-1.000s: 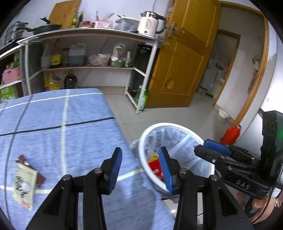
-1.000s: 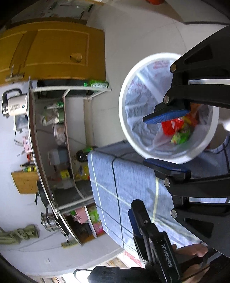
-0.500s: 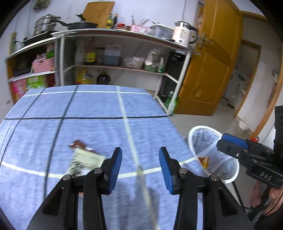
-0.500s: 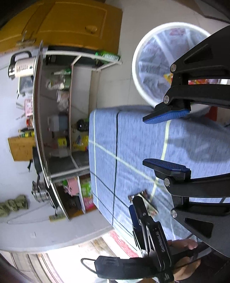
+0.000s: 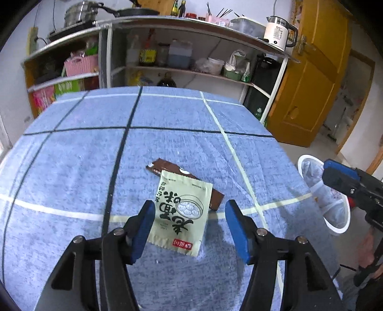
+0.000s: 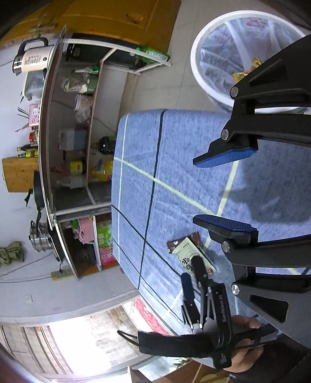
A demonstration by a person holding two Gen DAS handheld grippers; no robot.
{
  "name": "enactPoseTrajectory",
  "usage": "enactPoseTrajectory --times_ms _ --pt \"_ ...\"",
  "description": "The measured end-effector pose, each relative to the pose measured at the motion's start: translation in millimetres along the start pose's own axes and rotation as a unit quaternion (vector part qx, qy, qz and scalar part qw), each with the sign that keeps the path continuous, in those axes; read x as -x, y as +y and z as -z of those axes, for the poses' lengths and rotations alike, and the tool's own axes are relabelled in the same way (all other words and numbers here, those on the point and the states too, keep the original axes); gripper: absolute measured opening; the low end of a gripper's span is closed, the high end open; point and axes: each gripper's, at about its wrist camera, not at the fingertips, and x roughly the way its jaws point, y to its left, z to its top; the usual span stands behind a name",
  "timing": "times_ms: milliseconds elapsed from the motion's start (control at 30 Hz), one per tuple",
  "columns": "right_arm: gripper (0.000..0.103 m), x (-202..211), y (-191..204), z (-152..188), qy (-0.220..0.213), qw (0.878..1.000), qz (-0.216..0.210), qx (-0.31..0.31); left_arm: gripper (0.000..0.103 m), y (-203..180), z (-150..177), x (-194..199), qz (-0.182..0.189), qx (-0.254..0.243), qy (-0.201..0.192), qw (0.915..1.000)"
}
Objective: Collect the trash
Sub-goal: 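Grasp the beige paper packet with the left tool while the right tool grasps the brown chocolate bar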
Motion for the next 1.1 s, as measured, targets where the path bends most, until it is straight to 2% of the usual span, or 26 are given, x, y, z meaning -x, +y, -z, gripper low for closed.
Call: enactPoseTrajectory --times_ms 267,433,500,567,600,633,733,1100 --pt "0.042 -13.4 9.9 -4.0 0.008 1.0 -0.012 0.009 0.066 4.3 0.1 -9.4 -0.031 -0.006 0.032 0.999" --pt "0.042 -20.5 15.8 -6.8 0.013 1.0 -0.016 0.016 0.065 -11.1 3.3 -15.5 -0.072 -0.062 0.047 0.9944" --pt "0.042 -22.5 19.5 -8.7 0.014 1.0 -0.018 0.019 0.061 -11.2 4.1 -13.9 -0.069 -0.064 0.046 0.9945" --pt "0.042 -24.0 22.7 -10.2 0.016 0.999 -0.019 0.022 0.044 -7.8 4.1 -11.5 -0.076 -0.061 0.042 0.9943" --pt "0.042 -25.0 24.4 -11.0 0.018 0.999 -0.02 0.024 0.029 -5.2 4.2 -9.8 -0.079 -0.058 0.039 0.9944" --pt "0.042 -26.0 26.6 -11.9 0.02 0.999 -0.02 0.027 0.022 -2.5 4.0 -9.0 -0.081 -0.054 0.038 0.9945" --pt "0.042 -29.0 32.3 -13.9 0.024 0.999 -0.021 0.036 0.019 7.8 4.8 -4.3 -0.072 -0.033 0.034 0.9963" --pt "0.042 -65.0 58.9 -14.3 0.07 0.996 -0.035 0.041 0.018 32.3 3.5 28.7 -0.035 0.021 -0.015 0.9991"
